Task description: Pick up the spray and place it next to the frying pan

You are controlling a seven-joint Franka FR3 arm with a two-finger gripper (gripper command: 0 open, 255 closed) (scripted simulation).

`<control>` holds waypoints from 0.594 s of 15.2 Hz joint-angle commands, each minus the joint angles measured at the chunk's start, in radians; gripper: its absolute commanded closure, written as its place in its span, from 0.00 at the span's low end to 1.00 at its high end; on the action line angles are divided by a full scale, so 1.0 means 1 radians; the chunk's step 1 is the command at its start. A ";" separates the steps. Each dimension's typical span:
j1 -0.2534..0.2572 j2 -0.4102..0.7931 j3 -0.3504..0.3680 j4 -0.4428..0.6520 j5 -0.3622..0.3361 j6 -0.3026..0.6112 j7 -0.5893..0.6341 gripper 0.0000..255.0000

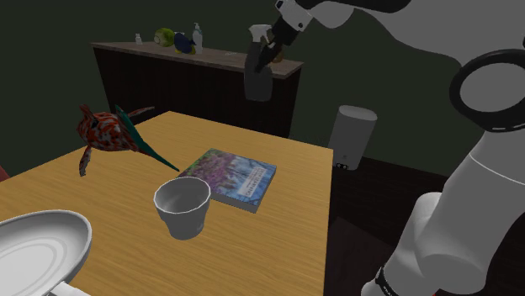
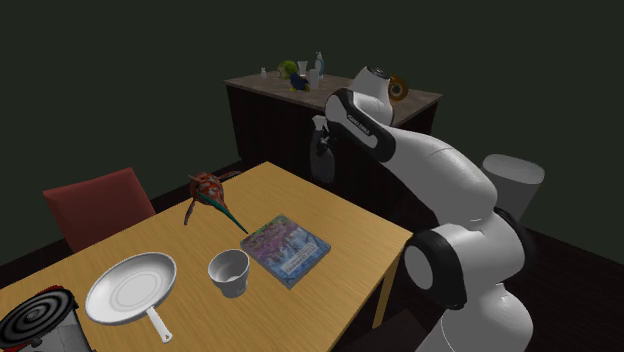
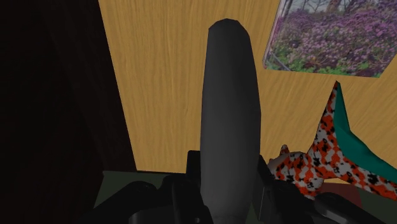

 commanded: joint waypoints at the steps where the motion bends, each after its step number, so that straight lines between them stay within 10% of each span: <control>1: -0.002 0.013 -0.004 0.041 0.004 -0.029 0.002 1.00; 9: -0.014 0.079 -0.017 0.232 0.025 -0.158 0.020 1.00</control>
